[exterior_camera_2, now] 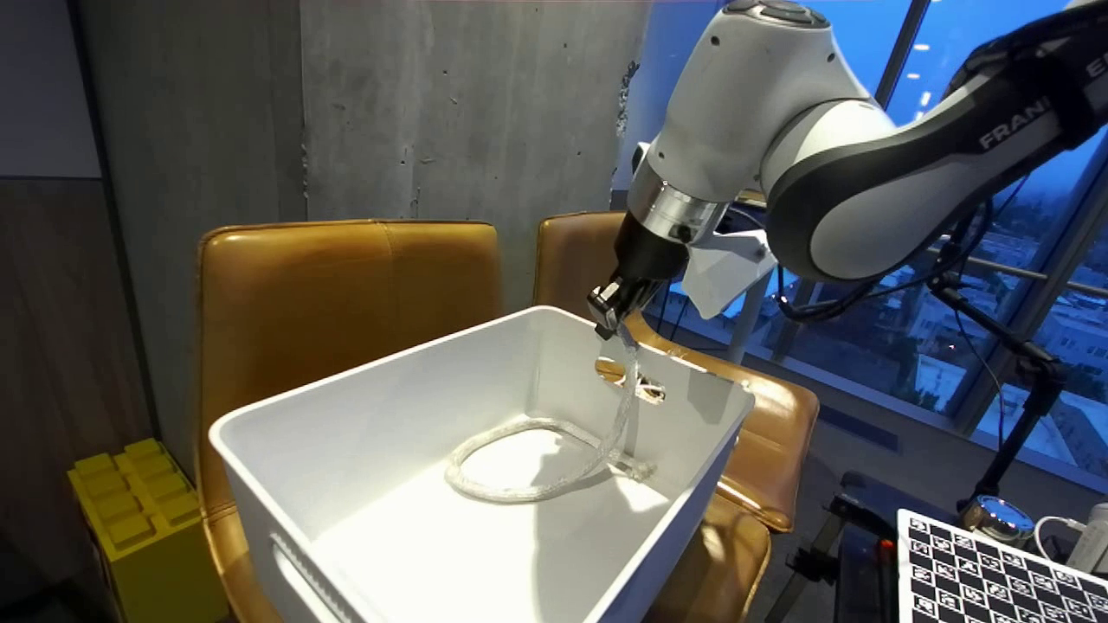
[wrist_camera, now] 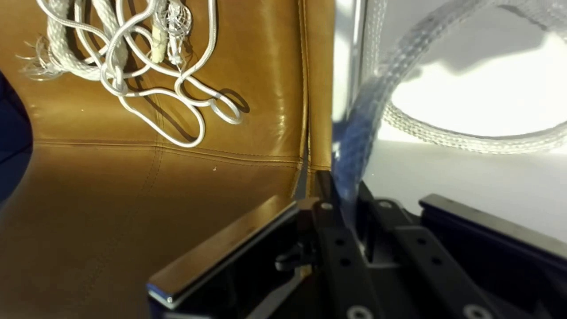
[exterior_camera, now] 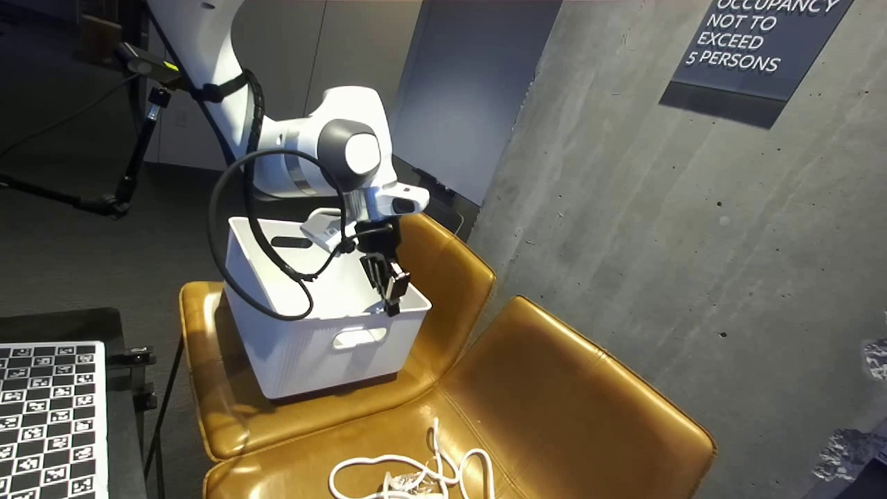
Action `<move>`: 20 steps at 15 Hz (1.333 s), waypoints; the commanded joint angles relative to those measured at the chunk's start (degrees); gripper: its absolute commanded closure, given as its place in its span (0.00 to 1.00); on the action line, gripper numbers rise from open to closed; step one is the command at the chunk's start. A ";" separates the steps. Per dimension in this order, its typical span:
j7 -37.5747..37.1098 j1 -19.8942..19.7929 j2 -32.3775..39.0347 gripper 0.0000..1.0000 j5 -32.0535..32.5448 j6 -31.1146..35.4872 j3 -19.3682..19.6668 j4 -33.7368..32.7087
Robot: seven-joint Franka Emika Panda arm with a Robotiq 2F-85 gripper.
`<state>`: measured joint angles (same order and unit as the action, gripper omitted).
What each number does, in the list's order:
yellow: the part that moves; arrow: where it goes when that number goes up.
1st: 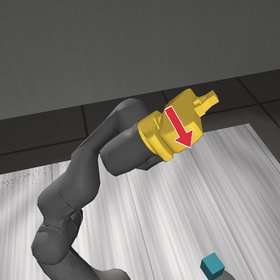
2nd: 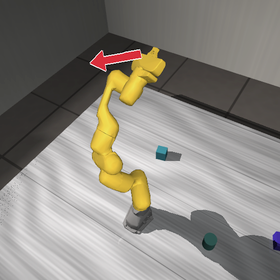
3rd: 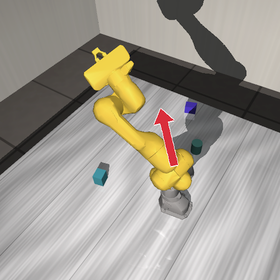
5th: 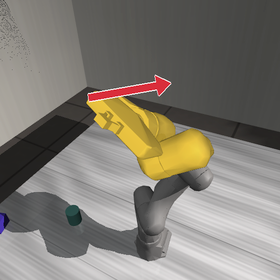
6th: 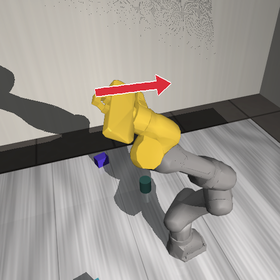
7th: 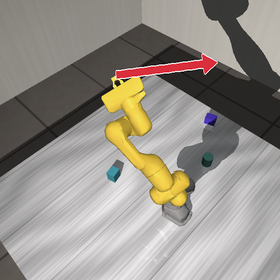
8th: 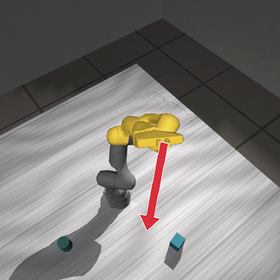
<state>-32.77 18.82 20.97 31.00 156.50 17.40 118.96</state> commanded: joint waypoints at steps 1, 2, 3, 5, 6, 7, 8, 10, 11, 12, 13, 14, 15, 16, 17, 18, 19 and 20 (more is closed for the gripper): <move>-3.11 1.65 -4.84 0.97 4.46 -1.17 -1.37 3.03; -3.88 1.64 -5.32 0.97 5.49 -1.15 -1.96 3.48; -4.69 1.56 -5.80 0.97 6.57 -1.28 -2.57 3.80; -5.33 3.18 -6.05 0.97 7.27 -0.82 -1.48 4.59; -5.60 3.14 -6.28 0.97 7.59 -0.62 -1.73 5.00; -5.14 3.03 -6.47 0.97 7.22 0.21 -2.06 5.53; -4.43 2.87 -6.66 0.97 6.27 1.00 -2.54 6.01; -2.89 2.03 -7.43 0.97 3.35 2.05 -4.59 6.73; -1.79 -1.11 -8.00 0.97 1.64 1.26 -8.83 6.79; -1.14 -1.35 -8.21 0.91 -0.27 0.87 -9.91 6.81; -0.36 -1.88 -8.33 0.65 -1.91 1.03 -11.06 7.04; 0.65 -2.29 -8.64 0.64 -3.64 0.95 -12.06 7.40; 1.57 -2.73 -9.03 0.58 -4.98 1.04 -12.68 7.83; 2.86 -3.37 -9.49 0.50 -6.55 0.94 -13.35 8.18; 4.66 -4.27 -10.37 0.44 -8.34 0.66 -13.88 8.64; 6.96 -5.44 -11.34 0.36 -10.18 0.49 -14.30 9.14; 9.41 -6.70 -12.25 0.29 -12.01 0.38 -14.56 9.62; 12.83 -8.57 -13.45 0.23 -14.22 0.17 -14.70 10.07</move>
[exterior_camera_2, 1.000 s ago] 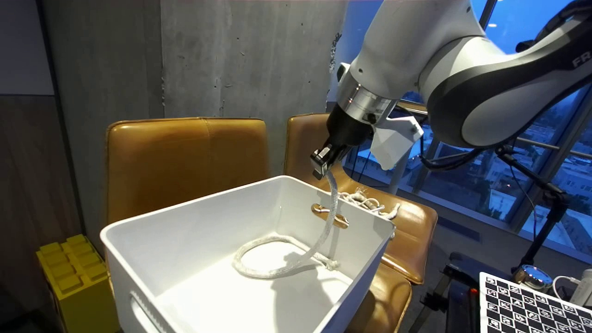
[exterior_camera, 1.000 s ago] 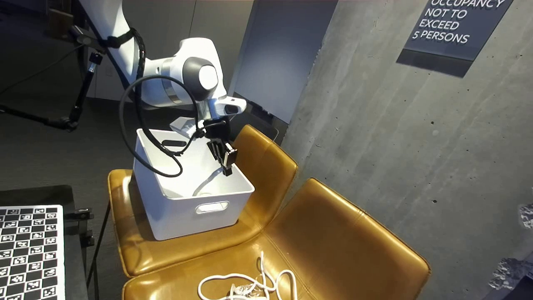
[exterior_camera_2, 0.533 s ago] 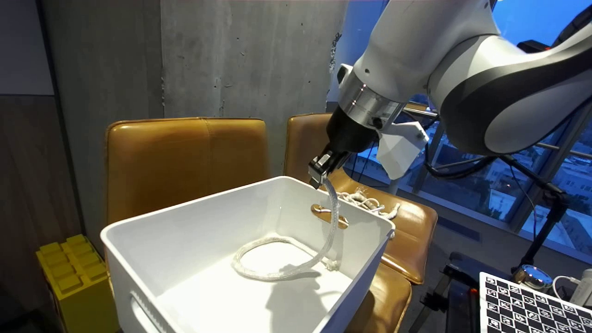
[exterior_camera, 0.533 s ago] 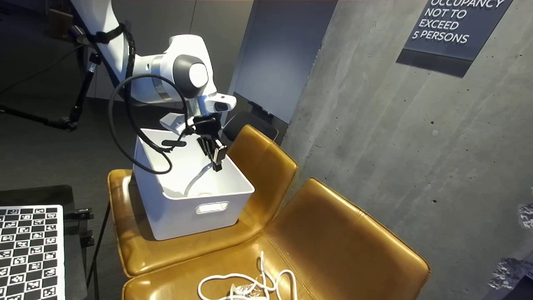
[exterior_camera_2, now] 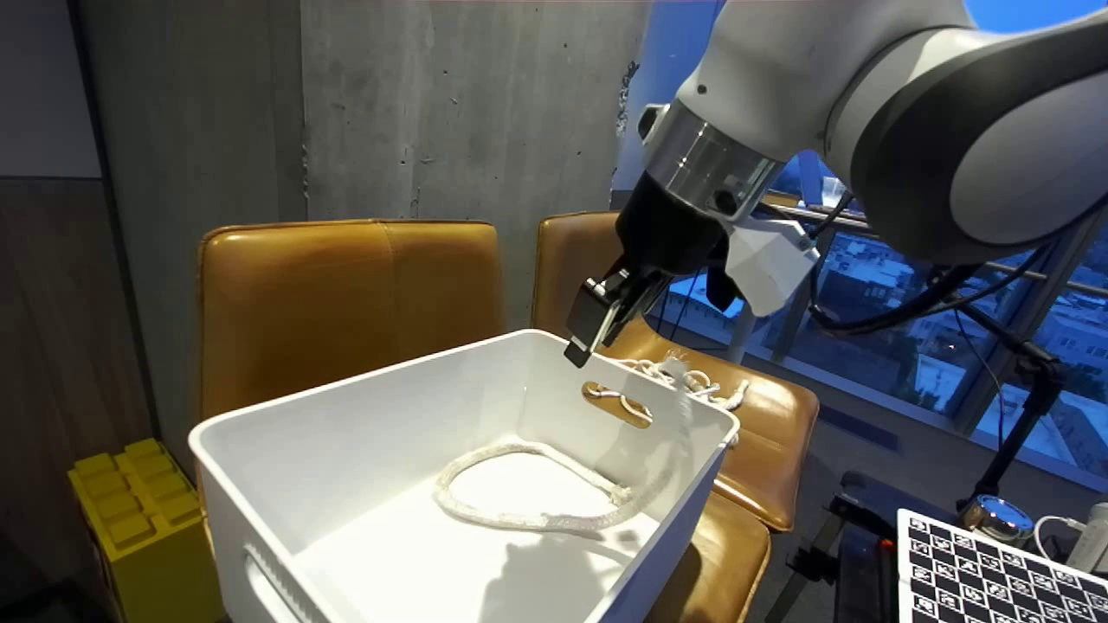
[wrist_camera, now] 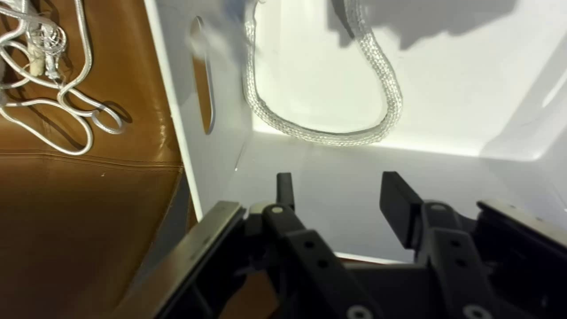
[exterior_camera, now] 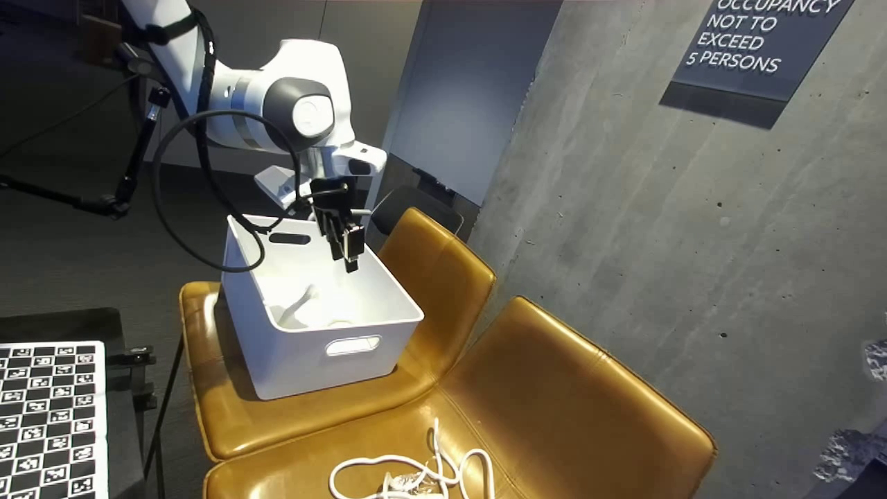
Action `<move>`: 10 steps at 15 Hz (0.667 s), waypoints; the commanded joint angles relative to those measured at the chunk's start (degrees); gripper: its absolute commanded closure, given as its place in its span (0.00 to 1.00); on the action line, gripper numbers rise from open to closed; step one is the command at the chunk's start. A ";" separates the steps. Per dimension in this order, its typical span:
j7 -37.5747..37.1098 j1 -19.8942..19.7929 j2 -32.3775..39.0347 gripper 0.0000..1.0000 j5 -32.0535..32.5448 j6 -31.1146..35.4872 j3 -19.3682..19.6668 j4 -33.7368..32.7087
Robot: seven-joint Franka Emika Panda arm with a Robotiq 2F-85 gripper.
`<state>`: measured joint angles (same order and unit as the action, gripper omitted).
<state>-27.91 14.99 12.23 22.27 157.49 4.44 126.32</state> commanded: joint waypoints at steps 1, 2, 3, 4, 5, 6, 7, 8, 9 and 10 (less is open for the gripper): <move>11.85 -6.75 -6.09 0.14 -8.12 -1.42 -1.87 3.05; 15.75 -8.75 -6.94 0.08 -10.85 -1.52 -1.87 3.14; 19.31 -10.56 -7.90 0.00 -13.43 -2.18 -1.67 2.99; 23.97 -12.89 -8.42 0.00 -16.65 -2.77 -1.33 2.42; 27.91 -14.89 -8.82 0.00 -19.36 -3.66 -0.80 1.71; 32.06 -16.94 -8.91 0.00 -21.93 -4.54 -0.12 0.82; 35.78 -18.77 -8.94 0.00 -24.19 -5.51 0.56 0.10; 39.19 -20.61 -8.36 0.00 -25.99 -6.46 1.42 -1.08; 41.86 -22.08 -7.72 0.00 -27.49 -7.30 2.10 -2.19; 44.24 -23.54 -6.46 0.00 -28.79 -8.17 2.83 -3.62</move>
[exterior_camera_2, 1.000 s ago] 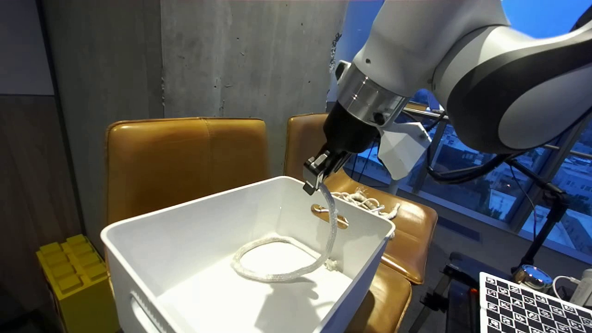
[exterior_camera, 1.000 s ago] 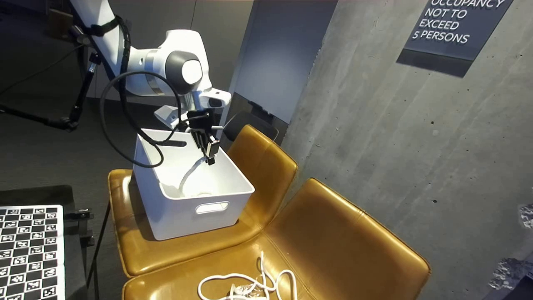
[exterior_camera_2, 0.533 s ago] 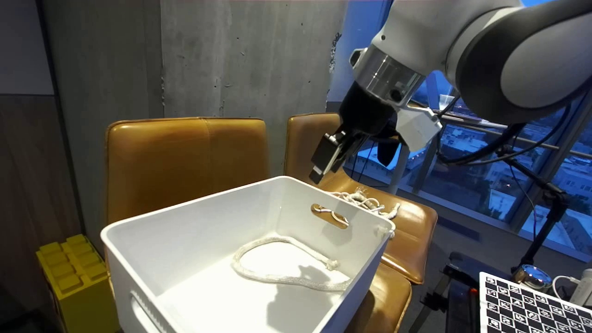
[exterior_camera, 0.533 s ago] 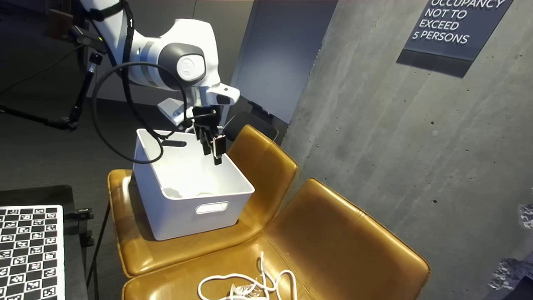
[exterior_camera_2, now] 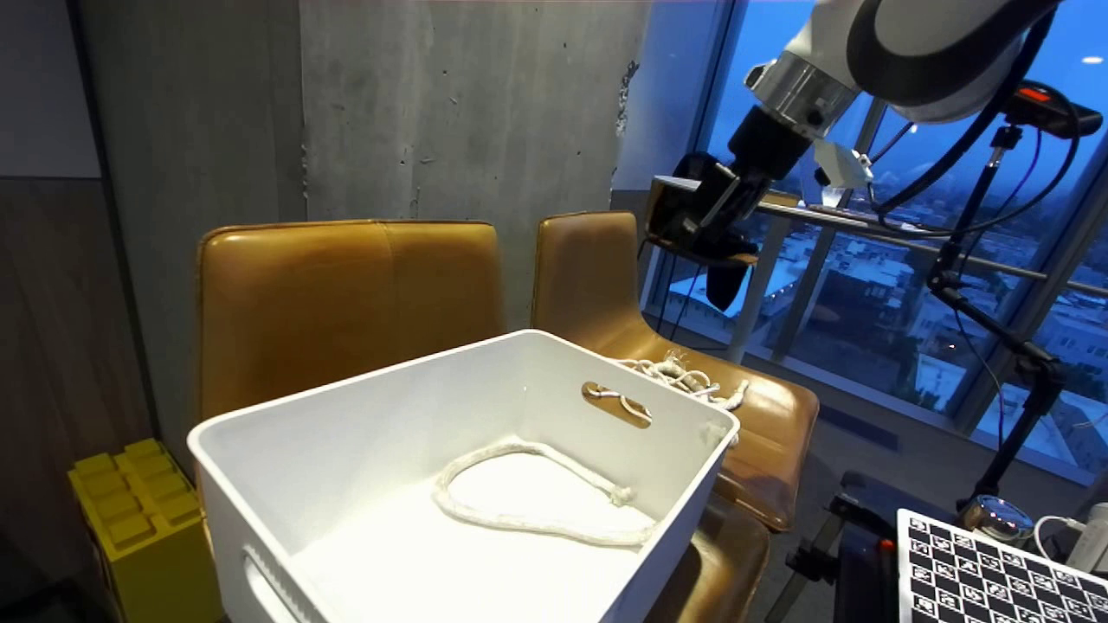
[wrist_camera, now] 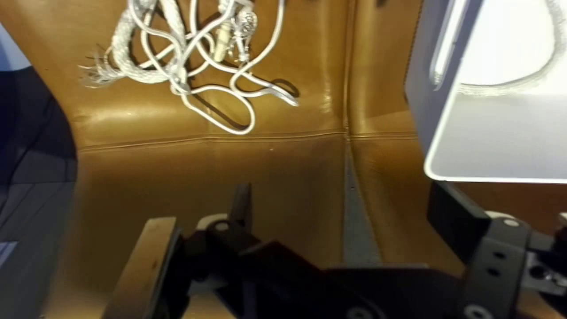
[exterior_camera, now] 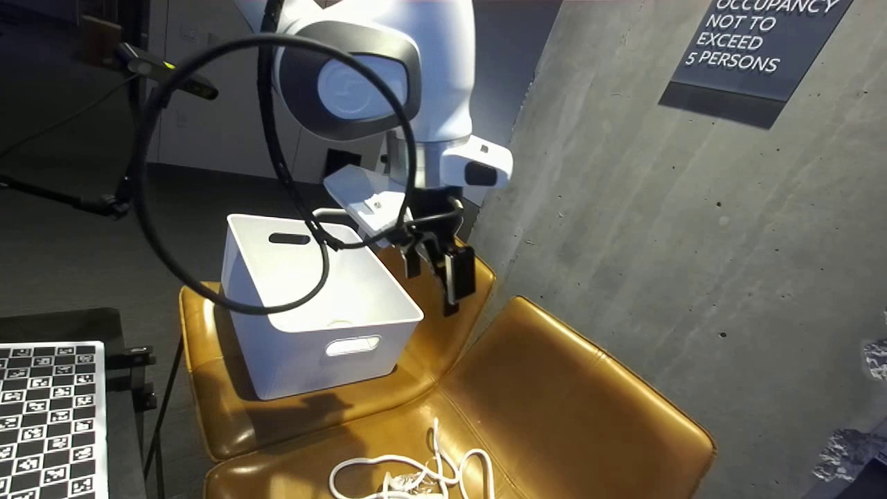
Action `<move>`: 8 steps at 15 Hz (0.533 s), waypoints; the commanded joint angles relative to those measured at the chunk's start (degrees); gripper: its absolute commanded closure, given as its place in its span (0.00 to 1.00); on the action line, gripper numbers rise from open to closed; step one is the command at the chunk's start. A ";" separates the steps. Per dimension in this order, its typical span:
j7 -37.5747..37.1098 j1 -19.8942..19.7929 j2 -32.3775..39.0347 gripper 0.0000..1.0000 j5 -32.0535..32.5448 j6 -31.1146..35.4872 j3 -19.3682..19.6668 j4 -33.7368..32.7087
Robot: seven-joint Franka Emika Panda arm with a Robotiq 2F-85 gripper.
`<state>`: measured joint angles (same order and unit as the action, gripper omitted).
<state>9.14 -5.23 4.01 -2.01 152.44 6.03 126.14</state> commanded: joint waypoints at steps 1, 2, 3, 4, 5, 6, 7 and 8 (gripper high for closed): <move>9.01 -4.59 2.90 0.00 -5.55 -3.97 1.81 -4.71; 10.14 -5.60 3.89 0.00 -6.15 -4.84 2.24 -5.84; 11.05 -6.65 5.65 0.00 -6.64 -5.63 2.62 -7.32; 11.37 -7.44 6.94 0.00 -6.70 -6.35 2.80 -8.52; 11.53 -8.29 8.82 0.00 -6.57 -7.26 2.95 -10.00; 11.34 -8.95 10.11 0.00 -6.31 -8.07 2.90 -11.04; 11.35 -9.66 11.95 0.00 -6.35 -8.69 2.68 -12.40; 11.02 -10.22 13.65 0.00 -6.12 -9.36 2.50 -13.71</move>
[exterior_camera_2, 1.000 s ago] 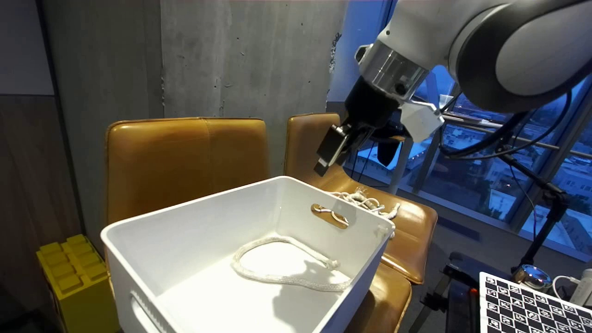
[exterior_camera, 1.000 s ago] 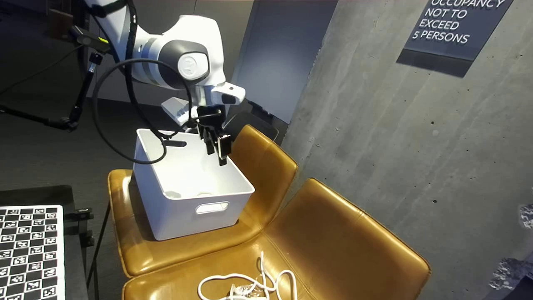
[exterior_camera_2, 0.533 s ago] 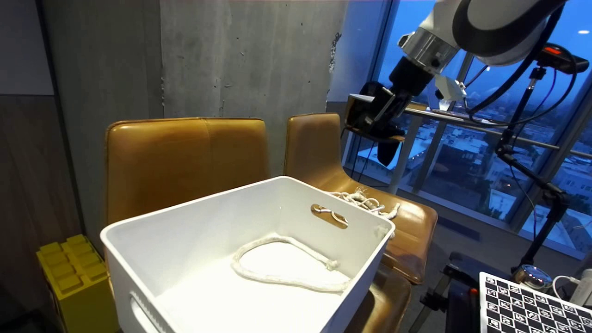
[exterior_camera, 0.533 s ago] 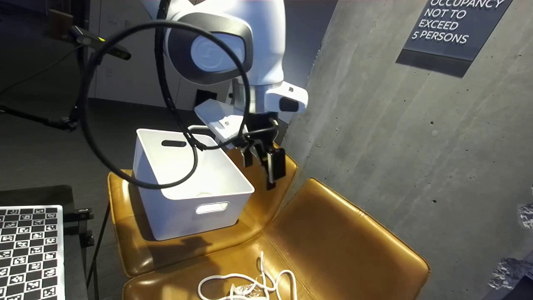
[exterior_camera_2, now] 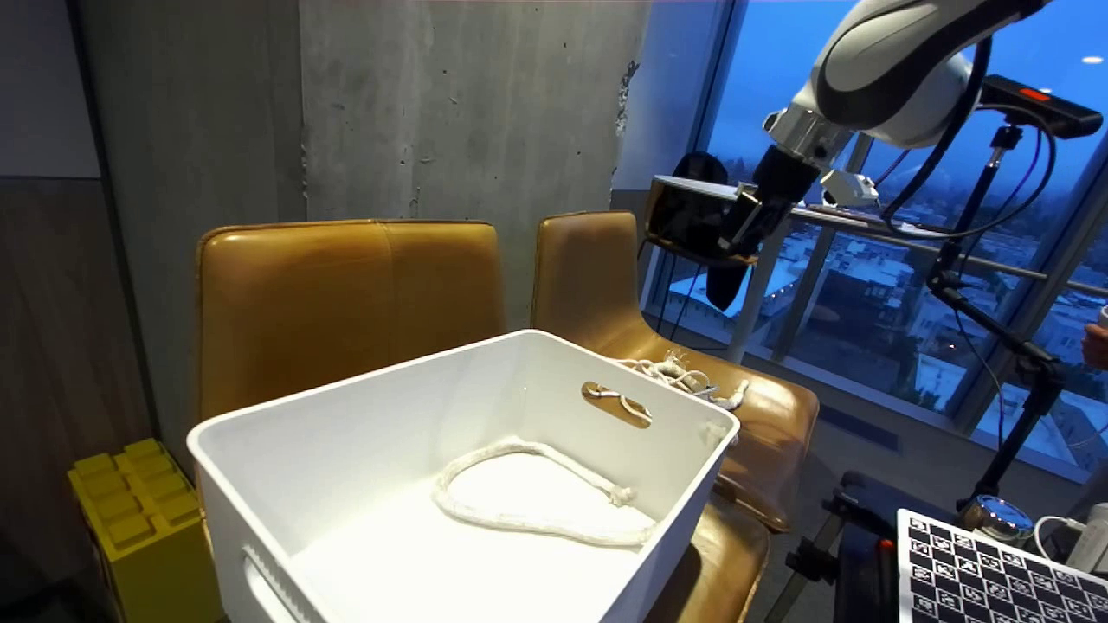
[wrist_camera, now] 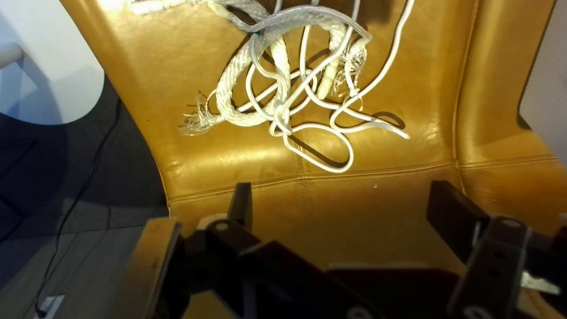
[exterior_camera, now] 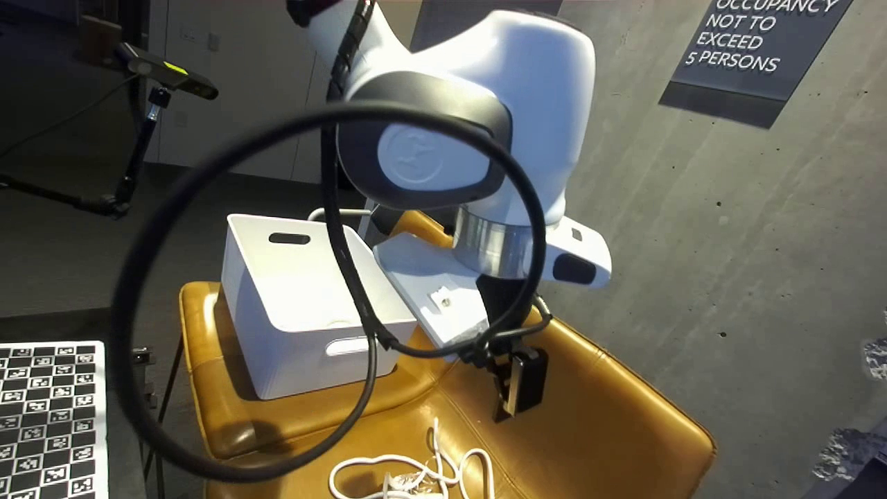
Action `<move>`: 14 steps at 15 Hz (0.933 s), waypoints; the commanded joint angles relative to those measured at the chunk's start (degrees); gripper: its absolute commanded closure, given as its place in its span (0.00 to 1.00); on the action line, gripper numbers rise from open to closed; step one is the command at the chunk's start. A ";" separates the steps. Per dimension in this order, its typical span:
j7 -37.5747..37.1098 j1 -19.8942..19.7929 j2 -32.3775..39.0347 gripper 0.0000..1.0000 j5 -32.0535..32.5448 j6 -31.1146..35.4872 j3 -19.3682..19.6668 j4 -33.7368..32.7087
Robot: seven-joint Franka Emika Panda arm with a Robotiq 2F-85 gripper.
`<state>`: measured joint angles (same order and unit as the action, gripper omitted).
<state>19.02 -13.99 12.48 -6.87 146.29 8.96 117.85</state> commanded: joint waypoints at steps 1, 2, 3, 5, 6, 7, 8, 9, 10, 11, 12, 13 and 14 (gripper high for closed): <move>0.62 -1.81 6.85 0.00 -0.88 -3.90 -0.56 -6.78; 0.36 -2.20 8.56 0.00 -0.70 -4.33 -0.69 -8.05; 0.05 -2.49 10.40 0.00 -0.36 -4.45 -0.75 -9.33; -0.54 -2.96 13.59 0.00 0.37 -4.60 -0.69 -11.64; -0.79 -3.19 15.11 0.00 0.69 -4.56 -0.65 -12.83; -1.03 -3.43 16.51 0.00 1.07 -4.40 -0.56 -13.88; -1.19 -3.70 17.94 0.00 1.35 -4.05 -0.52 -14.89; -1.42 -3.96 19.34 0.00 1.62 -3.92 -0.47 -15.95; -1.75 -4.12 20.62 0.00 1.98 -3.71 -0.35 -16.93; -2.11 -4.31 21.81 0.00 2.37 -3.54 -0.24 -17.81; -2.36 -4.56 23.01 0.00 2.65 -3.45 -0.21 -18.76; -2.66 -4.76 24.17 0.00 2.98 -3.36 -0.07 -19.52; -2.90 -4.95 25.19 0.00 3.27 -3.26 0.04 -20.17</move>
<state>17.78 -17.99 34.22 -5.54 143.88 8.98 101.58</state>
